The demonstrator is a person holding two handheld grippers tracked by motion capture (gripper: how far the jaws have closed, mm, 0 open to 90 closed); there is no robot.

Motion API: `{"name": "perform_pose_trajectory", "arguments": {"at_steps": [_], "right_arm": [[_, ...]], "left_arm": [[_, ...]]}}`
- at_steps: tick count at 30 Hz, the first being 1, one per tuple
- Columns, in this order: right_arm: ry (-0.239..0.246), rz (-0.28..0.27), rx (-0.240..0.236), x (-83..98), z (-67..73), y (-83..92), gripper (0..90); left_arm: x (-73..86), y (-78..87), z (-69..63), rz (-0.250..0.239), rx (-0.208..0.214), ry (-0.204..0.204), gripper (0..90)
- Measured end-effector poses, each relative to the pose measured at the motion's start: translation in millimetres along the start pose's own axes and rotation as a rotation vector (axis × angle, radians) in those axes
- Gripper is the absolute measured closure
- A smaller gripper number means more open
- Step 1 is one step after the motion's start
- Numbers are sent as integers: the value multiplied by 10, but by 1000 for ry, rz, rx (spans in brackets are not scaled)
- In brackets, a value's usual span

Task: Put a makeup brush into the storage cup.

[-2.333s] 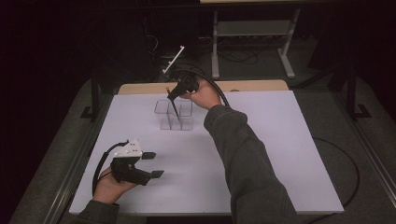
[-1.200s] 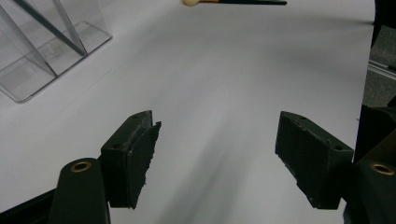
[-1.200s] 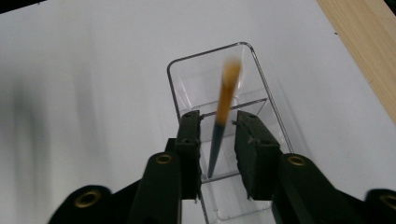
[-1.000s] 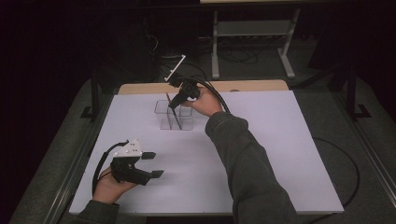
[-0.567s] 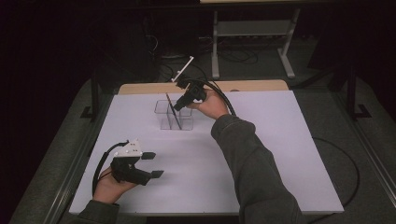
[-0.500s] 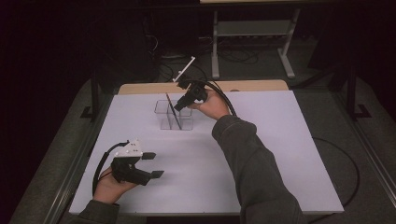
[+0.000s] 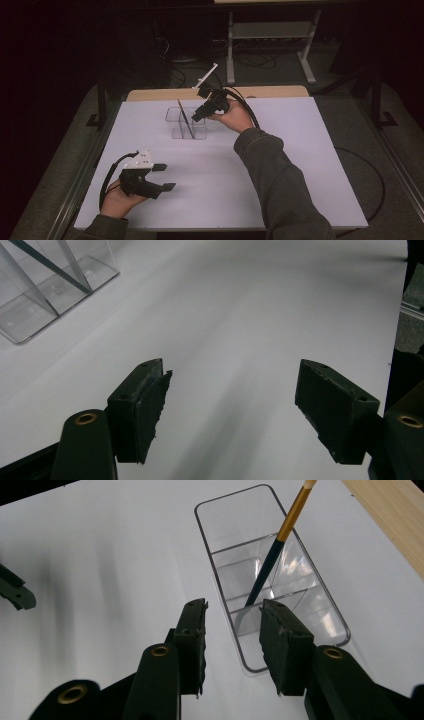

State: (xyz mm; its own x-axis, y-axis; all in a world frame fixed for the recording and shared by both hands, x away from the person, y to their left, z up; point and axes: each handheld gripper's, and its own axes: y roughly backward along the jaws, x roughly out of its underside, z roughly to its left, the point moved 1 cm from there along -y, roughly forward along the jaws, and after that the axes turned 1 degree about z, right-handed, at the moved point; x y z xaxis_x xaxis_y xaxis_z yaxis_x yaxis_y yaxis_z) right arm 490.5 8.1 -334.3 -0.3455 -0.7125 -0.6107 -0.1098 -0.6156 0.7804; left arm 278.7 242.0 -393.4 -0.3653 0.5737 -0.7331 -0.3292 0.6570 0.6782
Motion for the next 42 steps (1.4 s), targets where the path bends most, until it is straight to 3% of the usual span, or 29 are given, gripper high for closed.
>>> {"name": "perform_pose_trajectory", "arguments": {"at_steps": [15, 20, 42], "right_arm": [[-12, -22, 17, 240, -7, 172, 601], [-25, -33, 23, 320, -10, 236, 590], [-80, -63, 42, 713, -7, 486, 487]], "left_arm": [[19, -11, -8, -5, 1, 23, 272], [25, -8, 11, 10, 0, 7, 270], [37, -25, 26, 15, 2, 10, 260]]}}
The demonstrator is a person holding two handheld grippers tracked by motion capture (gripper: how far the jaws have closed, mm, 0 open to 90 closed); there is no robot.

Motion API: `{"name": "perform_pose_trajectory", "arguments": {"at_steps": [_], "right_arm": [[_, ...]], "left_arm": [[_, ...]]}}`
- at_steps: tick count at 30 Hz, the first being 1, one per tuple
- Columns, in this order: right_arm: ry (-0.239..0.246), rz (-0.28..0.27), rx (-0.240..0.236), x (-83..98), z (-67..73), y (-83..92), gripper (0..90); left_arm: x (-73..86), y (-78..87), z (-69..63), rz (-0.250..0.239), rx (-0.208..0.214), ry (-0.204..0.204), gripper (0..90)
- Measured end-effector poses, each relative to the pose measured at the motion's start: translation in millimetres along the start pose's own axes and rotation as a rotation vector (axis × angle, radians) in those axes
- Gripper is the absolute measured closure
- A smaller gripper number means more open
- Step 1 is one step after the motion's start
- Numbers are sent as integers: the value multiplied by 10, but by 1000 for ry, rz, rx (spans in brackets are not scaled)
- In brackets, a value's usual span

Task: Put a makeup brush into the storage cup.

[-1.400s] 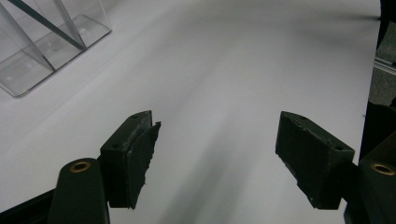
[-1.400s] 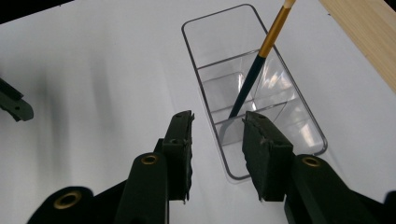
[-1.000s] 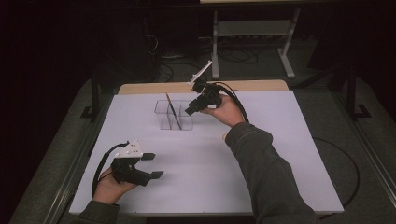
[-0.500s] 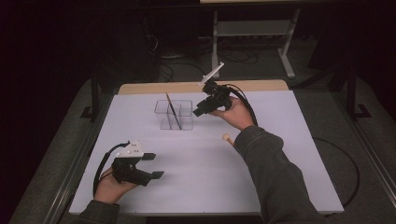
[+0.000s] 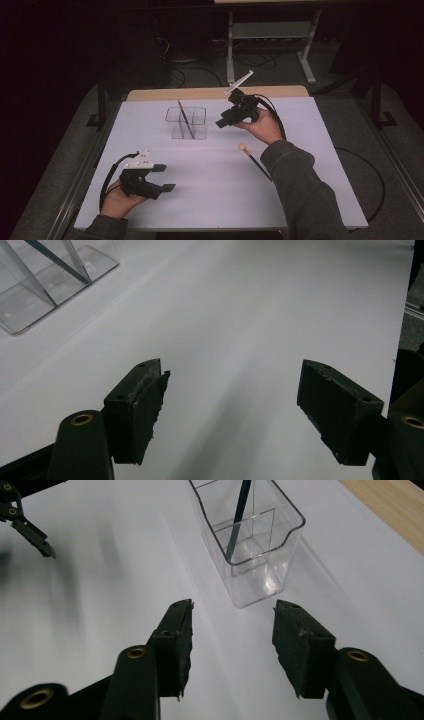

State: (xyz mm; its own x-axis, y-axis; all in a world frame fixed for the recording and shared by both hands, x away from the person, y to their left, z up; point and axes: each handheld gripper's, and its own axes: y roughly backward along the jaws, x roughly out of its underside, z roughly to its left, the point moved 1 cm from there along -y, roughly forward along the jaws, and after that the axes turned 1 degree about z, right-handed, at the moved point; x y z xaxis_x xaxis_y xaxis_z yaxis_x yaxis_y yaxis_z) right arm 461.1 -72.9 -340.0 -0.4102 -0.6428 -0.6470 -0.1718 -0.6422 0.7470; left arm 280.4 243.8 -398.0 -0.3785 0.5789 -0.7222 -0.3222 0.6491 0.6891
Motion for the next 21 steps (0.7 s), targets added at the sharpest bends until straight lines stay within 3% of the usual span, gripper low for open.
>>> {"name": "perform_pose_trajectory", "arguments": {"at_steps": [12, 16, 17, 21], "right_arm": [[-8, -15, 46, 196, 74, 217, 371], [-18, -29, 56, 296, 111, 295, 371], [-41, -29, 52, 318, 136, 311, 371], [-32, -23, 55, 409, 157, 342, 371]], "left_arm": [[-12, 0, -9, -15, 2, 13, 237], [-21, -8, -16, -13, 3, 8, 230], [-23, -8, -17, -12, 2, 6, 229], [-26, -6, -23, -18, 1, 11, 228]]}}
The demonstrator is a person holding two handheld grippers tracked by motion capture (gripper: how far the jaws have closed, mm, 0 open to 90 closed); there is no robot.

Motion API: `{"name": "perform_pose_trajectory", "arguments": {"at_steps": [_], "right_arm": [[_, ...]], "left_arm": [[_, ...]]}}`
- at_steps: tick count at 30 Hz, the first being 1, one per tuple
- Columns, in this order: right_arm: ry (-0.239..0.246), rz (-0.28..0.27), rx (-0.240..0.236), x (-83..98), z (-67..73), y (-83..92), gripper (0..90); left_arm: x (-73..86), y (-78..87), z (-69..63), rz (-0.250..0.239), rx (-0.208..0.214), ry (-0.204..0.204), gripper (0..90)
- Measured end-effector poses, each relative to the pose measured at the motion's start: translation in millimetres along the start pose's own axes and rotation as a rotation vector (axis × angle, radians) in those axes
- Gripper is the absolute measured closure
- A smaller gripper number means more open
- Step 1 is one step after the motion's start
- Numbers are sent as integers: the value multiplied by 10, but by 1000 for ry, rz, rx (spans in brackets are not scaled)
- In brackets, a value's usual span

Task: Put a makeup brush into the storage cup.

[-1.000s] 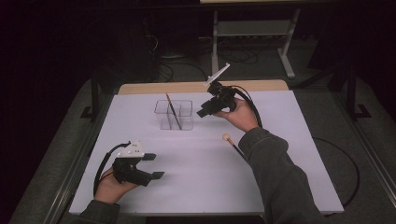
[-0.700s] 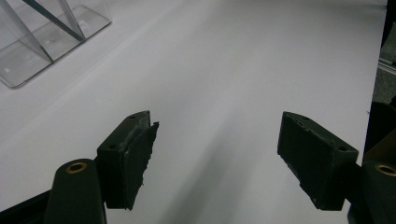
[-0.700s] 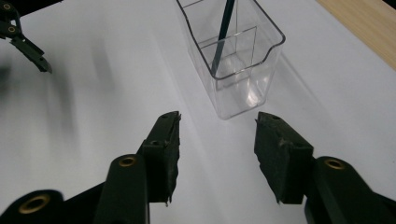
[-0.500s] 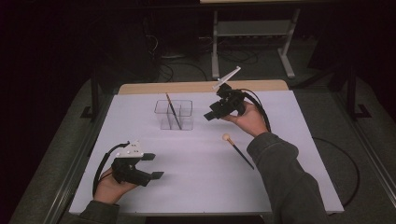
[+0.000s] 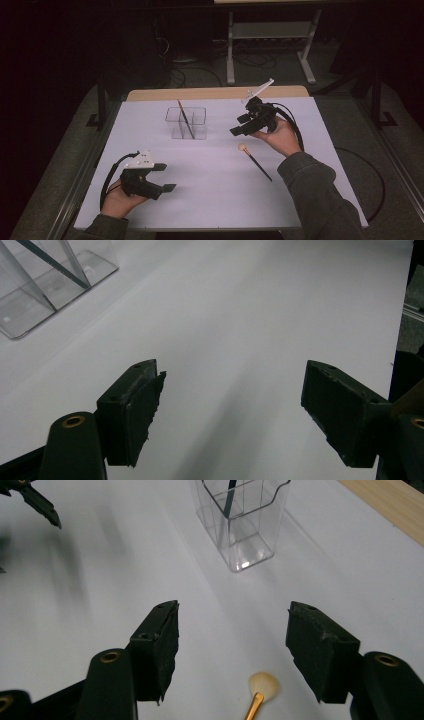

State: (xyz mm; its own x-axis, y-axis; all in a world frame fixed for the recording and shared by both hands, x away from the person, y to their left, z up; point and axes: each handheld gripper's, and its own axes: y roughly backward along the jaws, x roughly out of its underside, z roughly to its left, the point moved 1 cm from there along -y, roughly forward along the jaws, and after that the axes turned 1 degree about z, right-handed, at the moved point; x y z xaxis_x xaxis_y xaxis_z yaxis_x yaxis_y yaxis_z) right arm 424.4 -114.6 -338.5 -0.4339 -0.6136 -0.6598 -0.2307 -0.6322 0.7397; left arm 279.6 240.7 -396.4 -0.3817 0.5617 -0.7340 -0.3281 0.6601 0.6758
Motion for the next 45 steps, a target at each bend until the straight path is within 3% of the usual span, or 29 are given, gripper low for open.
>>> {"name": "perform_pose_trajectory", "arguments": {"at_steps": [7, 29, 45], "right_arm": [[-28, -2, 1, 99, 49, 54, 364], [-33, -10, 3, 225, 127, 154, 346], [-46, -1, 15, 406, 106, 179, 343]], "left_arm": [[0, 7, -9, -3, -1, 2, 227], [-39, -13, -5, -5, 8, -8, 225], [-41, -15, 0, -2, 6, -10, 223]]}}
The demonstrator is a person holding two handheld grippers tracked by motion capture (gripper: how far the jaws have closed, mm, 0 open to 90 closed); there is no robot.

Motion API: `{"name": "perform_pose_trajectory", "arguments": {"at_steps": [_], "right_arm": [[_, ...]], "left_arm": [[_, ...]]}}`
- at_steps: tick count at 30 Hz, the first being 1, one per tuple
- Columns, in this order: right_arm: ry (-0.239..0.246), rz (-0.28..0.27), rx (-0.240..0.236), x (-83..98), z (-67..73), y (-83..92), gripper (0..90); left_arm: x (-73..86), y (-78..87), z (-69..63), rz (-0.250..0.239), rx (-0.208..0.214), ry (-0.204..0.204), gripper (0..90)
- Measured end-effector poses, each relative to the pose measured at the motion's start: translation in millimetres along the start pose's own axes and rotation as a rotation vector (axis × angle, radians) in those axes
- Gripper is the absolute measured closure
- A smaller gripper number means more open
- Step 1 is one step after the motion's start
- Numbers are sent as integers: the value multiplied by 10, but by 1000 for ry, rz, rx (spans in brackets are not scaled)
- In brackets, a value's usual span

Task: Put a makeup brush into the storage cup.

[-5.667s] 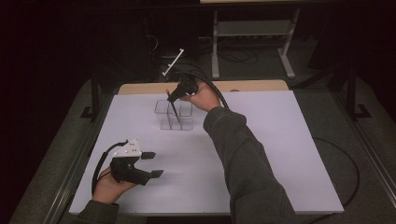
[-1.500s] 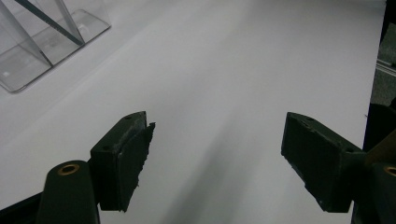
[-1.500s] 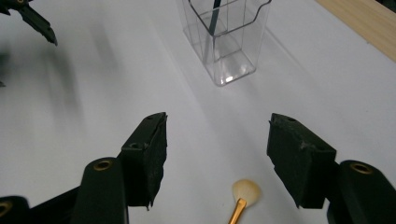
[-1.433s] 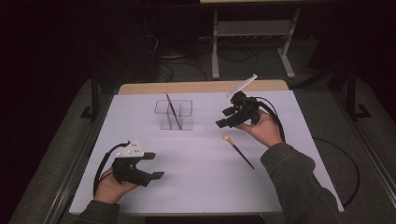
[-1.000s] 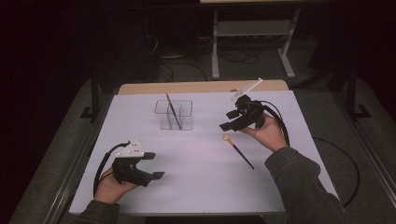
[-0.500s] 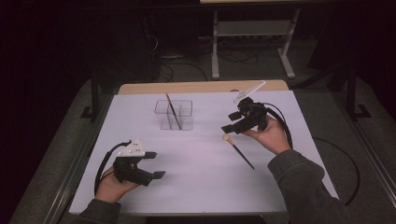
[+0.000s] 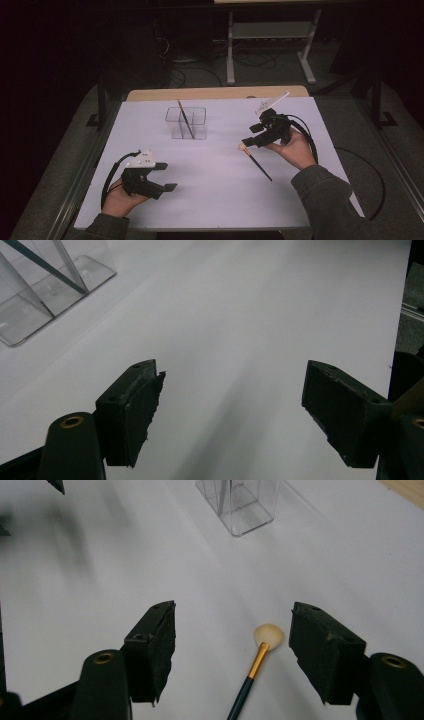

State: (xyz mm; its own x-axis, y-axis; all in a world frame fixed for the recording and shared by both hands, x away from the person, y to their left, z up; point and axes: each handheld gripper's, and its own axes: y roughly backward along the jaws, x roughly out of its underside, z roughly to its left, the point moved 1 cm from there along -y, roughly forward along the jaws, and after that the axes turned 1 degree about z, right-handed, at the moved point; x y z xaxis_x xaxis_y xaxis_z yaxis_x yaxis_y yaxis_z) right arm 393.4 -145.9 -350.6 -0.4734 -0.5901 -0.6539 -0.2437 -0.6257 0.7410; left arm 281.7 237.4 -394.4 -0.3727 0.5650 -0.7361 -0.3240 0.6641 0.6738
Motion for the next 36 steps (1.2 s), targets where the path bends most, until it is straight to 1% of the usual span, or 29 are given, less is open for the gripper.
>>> {"name": "perform_pose_trajectory", "arguments": {"at_steps": [1, 3, 5, 7, 9, 12, 13, 14, 15, 16, 17, 18, 19, 20, 25, 27, 32, 36], "right_arm": [[-8, 1, 0, 12, 1, 5, 343], [-14, 2, 4, 40, -6, 9, 343], [-15, 8, 8, 77, -14, 14, 344], [-24, 10, 10, 118, -22, 23, 344], [-34, 13, 14, 160, -35, 29, 345], [-37, 12, 20, 217, -60, 25, 348], [-48, 17, 18, 230, -61, 21, 348], [-41, 18, 19, 245, -73, 11, 348], [-53, 23, 18, 255, -71, 4, 351], [-42, 21, 19, 268, -83, -13, 353], [-53, 33, 21, 275, -81, -24, 353], [-46, 35, 19, 286, -90, -42, 356], [-54, 42, 18, 296, -86, -53, 361], [-48, 43, 19, 308, -93, -71, 362], [-55, 72, 25, 366, -122, -145, 383], [-56, 75, 23, 385, -132, -168, 396], [-67, 101, 31, 400, -152, -221, 413], [-60, 115, 39, 393, -168, -279, 438]], "left_arm": [[-4, -2, 1, 0, 1, -3, 223], [-5, -15, -6, -1, 4, -1, 223], [-8, -27, -6, 4, 7, -7, 222], [-14, -37, -9, 2, 11, 1, 222], [-20, -38, -10, 1, 10, -7, 220], [-18, -39, -8, 3, 11, -7, 220], [-16, -41, -7, 4, 11, -5, 220], [-13, -44, -6, 6, 10, -5, 220], [-11, -46, -6, 8, 10, -6, 220], [-9, -48, -11, 9, 11, -2, 220], [-10, -44, -12, 10, 8, -7, 220], [-11, -42, -14, 10, 7, -7, 220], [-13, -40, -15, 6, 7, -5, 220], [-15, -38, -12, 6, 7, -6, 220], [-11, -33, -15, 3, 7, -3, 219], [-13, -27, -20, 3, 5, -5, 220], [-13, -11, -27, -4, 5, 0, 219], [-8, -6, -23, -2, 3, 1, 219]]}}
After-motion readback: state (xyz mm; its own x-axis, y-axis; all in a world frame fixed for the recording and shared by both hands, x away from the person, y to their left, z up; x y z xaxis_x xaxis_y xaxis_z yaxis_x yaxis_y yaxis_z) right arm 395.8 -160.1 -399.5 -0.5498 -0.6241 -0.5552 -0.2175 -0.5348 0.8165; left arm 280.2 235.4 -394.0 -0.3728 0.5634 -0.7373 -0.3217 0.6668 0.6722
